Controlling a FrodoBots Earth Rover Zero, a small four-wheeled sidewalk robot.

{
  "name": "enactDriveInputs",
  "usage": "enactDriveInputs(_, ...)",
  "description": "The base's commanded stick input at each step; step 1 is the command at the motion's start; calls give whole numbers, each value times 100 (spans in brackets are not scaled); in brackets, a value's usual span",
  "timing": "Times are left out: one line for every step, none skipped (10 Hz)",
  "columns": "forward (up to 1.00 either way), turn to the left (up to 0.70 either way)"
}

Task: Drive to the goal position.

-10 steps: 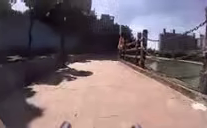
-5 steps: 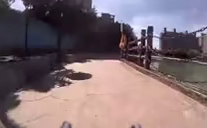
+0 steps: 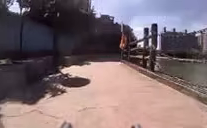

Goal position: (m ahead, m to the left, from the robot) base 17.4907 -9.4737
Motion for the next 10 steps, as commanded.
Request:
enactDriveInputs(70, 0)
enactDriveInputs(70, 0)
enactDriveInputs(70, 0)
enactDriveInputs(70, 0)
enactDriveInputs(70, 0)
enactDriveInputs(70, 0)
enactDriveInputs(70, 0)
enactDriveInputs(70, 33)
enactDriveInputs(70, 35)
enactDriveInputs(70, 5)
